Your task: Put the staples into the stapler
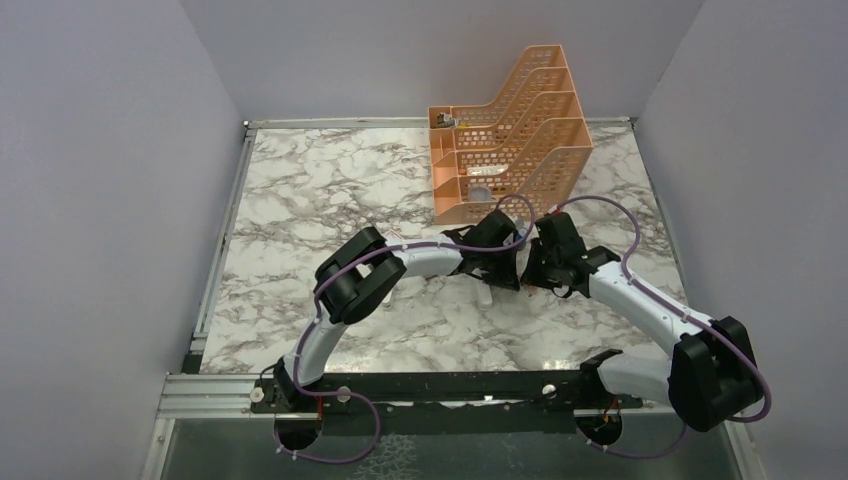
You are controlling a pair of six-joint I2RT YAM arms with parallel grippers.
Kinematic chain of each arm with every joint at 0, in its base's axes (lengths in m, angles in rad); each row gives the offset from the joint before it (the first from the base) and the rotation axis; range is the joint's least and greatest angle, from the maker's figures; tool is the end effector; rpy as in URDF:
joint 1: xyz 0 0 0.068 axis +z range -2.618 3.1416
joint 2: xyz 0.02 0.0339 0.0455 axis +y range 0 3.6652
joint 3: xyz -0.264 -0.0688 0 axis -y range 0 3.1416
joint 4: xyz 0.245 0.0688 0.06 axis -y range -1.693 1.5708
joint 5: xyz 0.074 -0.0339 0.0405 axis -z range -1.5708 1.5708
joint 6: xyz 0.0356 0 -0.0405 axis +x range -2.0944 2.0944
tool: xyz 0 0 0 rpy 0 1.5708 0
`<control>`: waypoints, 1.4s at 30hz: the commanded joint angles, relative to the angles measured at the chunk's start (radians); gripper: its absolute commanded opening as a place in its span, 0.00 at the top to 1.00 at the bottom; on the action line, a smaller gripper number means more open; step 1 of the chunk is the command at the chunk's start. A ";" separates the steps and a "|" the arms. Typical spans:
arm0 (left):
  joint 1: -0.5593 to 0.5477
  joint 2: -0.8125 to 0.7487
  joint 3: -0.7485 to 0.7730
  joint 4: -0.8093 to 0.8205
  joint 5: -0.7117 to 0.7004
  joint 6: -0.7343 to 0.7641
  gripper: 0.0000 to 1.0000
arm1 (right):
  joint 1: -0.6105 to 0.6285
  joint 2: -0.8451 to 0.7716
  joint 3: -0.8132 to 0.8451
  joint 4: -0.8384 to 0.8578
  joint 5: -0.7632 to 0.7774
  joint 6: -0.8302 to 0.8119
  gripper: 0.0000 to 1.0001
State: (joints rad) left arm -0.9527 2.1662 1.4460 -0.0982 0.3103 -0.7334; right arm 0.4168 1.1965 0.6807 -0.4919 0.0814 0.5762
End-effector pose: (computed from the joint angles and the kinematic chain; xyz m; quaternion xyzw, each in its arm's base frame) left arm 0.2609 -0.3857 0.1368 0.1570 0.9072 -0.3666 0.1341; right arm 0.2066 0.0883 0.1980 0.0877 0.9559 0.0979 0.2627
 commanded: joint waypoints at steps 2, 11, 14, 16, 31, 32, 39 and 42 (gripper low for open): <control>0.009 0.084 -0.030 -0.089 -0.120 0.041 1.00 | -0.001 -0.020 -0.024 -0.038 -0.016 0.023 0.78; 0.014 0.046 -0.047 -0.081 -0.120 0.049 1.00 | -0.001 -0.053 -0.001 -0.062 0.085 0.039 0.75; 0.014 0.021 -0.056 -0.067 -0.114 0.052 1.00 | 0.000 -0.072 0.015 -0.081 0.139 0.046 0.68; 0.014 0.009 -0.060 -0.061 -0.109 0.052 1.00 | -0.001 -0.068 0.019 -0.084 0.148 0.043 0.62; 0.015 -0.028 -0.072 -0.028 -0.098 0.063 0.95 | -0.001 -0.007 -0.038 -0.071 0.005 0.054 0.78; 0.015 -0.029 -0.072 -0.028 -0.097 0.064 0.95 | -0.001 0.003 -0.048 -0.065 0.002 0.068 0.79; 0.017 -0.034 -0.078 -0.024 -0.093 0.069 0.95 | -0.001 0.042 -0.078 -0.063 0.061 0.144 0.83; 0.019 -0.037 -0.081 -0.020 -0.093 0.069 0.94 | 0.000 0.049 -0.080 -0.066 0.100 0.167 0.83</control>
State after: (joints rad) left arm -0.9466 2.1323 1.4040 -0.0528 0.2527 -0.7010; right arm 0.4168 1.1961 0.6514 -0.5152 0.1162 0.6926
